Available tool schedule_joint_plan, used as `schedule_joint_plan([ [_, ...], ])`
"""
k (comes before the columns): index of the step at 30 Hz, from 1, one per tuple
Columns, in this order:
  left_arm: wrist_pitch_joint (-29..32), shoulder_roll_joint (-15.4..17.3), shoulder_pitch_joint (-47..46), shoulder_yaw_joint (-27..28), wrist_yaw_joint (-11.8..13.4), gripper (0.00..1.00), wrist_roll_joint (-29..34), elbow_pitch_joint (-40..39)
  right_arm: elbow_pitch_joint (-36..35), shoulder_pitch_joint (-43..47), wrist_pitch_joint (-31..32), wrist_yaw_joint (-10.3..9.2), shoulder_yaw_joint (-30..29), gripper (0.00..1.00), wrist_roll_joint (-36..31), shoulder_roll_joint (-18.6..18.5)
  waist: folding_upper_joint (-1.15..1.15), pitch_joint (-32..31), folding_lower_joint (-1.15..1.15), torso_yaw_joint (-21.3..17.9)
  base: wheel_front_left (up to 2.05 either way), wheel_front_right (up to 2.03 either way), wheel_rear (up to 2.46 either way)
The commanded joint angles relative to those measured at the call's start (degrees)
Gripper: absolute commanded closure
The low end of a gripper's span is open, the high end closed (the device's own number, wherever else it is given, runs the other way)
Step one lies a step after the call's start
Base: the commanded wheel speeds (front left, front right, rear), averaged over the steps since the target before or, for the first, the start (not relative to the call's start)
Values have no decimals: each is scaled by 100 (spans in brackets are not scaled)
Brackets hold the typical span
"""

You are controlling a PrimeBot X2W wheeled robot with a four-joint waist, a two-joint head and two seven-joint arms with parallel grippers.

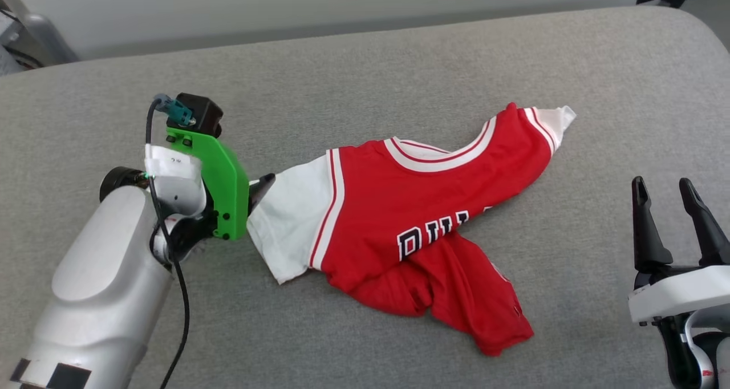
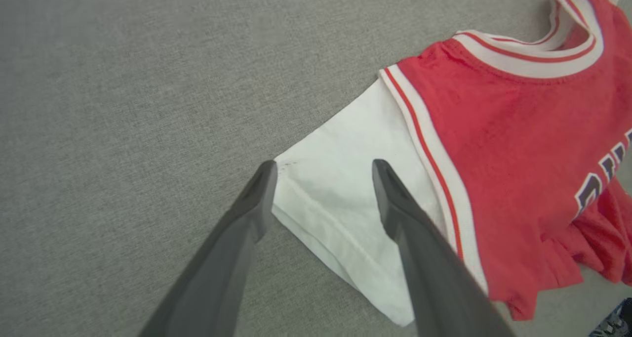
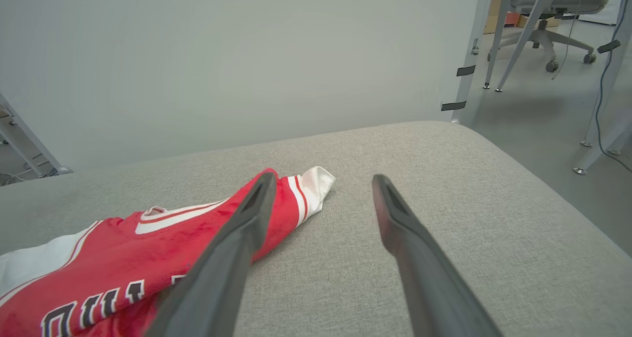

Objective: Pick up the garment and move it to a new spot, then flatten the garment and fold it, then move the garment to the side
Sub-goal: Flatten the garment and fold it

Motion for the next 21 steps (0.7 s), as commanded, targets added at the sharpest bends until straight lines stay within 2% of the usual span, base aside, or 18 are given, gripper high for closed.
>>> schedule_joint_plan([
  [1,135,105,-157,-72,-16,0,-57,143,37,-92,-77,-4,17,0,-28,32,0,344,0,-362,0,0,0],
  [7,421,377,-309,-349,-16,0,134,709,112,-102,-195,-4,116,0,-42,99,0,459,0,-541,0,0,0],
  [15,614,493,-188,-666,-16,0,56,1172,116,-125,-244,-4,112,0,-49,148,0,522,0,-595,0,0,0],
  [16,670,493,-167,-694,-16,53,7,1221,108,-120,-242,-4,92,0,-58,153,0,522,0,-578,0,0,0],
  [17,713,491,-152,-714,-16,100,-48,1252,101,-118,-235,-4,76,0,-72,157,0,522,0,-559,0,0,0],
  [21,571,466,-152,-636,-16,100,-229,1318,64,-148,-180,-4,60,0,-128,171,0,502,0,-464,0,0,0],
])
